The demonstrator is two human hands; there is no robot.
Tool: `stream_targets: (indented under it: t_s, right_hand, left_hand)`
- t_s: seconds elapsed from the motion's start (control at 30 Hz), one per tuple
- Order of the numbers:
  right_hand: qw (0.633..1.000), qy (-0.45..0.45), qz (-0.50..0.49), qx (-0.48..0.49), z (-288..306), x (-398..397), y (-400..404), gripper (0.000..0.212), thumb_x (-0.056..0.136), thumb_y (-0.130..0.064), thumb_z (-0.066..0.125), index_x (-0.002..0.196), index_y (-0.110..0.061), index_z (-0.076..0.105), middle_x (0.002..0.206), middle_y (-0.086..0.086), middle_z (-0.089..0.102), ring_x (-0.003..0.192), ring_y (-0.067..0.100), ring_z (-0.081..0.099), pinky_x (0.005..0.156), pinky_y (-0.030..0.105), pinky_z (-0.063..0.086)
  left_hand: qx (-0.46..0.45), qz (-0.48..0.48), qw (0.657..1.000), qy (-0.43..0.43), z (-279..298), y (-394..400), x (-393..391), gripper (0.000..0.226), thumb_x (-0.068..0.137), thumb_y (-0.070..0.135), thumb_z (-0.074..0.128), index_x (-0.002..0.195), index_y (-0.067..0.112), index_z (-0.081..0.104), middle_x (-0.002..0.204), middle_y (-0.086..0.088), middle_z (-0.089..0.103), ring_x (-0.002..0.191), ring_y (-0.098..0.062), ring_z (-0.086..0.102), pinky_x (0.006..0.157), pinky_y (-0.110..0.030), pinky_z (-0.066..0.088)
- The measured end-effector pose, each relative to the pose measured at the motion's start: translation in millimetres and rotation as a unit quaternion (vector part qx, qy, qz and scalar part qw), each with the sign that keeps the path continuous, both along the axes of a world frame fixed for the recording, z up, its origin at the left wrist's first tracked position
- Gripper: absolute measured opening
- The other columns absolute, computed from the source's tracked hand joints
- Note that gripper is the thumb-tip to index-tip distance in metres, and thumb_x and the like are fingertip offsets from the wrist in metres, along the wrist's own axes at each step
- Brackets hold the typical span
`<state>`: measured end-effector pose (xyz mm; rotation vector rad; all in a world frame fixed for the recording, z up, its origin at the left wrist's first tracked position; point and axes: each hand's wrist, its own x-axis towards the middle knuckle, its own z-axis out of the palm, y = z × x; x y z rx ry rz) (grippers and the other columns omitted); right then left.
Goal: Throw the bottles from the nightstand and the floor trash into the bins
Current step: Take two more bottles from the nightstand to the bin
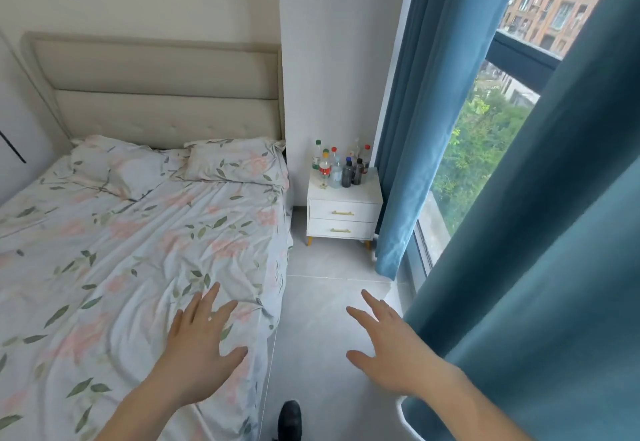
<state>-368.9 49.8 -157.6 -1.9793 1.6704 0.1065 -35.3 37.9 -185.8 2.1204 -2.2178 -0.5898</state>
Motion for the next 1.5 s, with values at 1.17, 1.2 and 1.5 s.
stream_targets:
  t_s: [1.17, 1.2, 1.5]
  right_hand:
    - [0.999, -0.001, -0.050, 0.002, -52.3, -67.2, -631.8, 0.077, 0.095, -0.055, 0.053, 0.161, -0.038, 0.017, 0.171, -0.009, -0.007, 0.158, 0.022, 0.004, 0.124, 0.044, 0.026]
    - [0.999, 0.009, -0.044, 0.007, -55.9, -70.6, -650.1, 0.077, 0.095, -0.056, 0.053, 0.161, -0.037, 0.017, 0.171, -0.008, -0.006, 0.158, 0.024, 0.005, 0.124, 0.045, 0.025]
    - [0.997, 0.036, -0.049, 0.053, -90.6, -88.2, -783.9, 0.078, 0.095, -0.054, 0.054, 0.161, -0.034, 0.016, 0.171, -0.004, -0.006, 0.157, 0.028, 0.006, 0.123, 0.049, 0.027]
  left_hand:
    - [0.025, -0.087, 0.995, 0.037, -18.9, -649.0, -100.3, 0.076, 0.094, 0.051, 0.054, 0.160, 0.035, 0.019, 0.170, 0.008, -0.011, 0.156, -0.021, -0.004, 0.126, -0.037, 0.011]
    - [0.025, -0.089, 0.995, 0.025, -21.1, -665.2, -102.3, 0.076, 0.093, 0.051, 0.054, 0.159, 0.035, 0.021, 0.170, 0.007, -0.009, 0.156, -0.022, -0.002, 0.125, -0.037, 0.012]
    - [0.076, -0.124, 0.989, -0.034, -54.4, -802.2, -136.0, 0.083, 0.092, 0.050, 0.055, 0.162, 0.029, 0.015, 0.170, -0.002, -0.013, 0.157, -0.030, -0.008, 0.127, -0.047, 0.007]
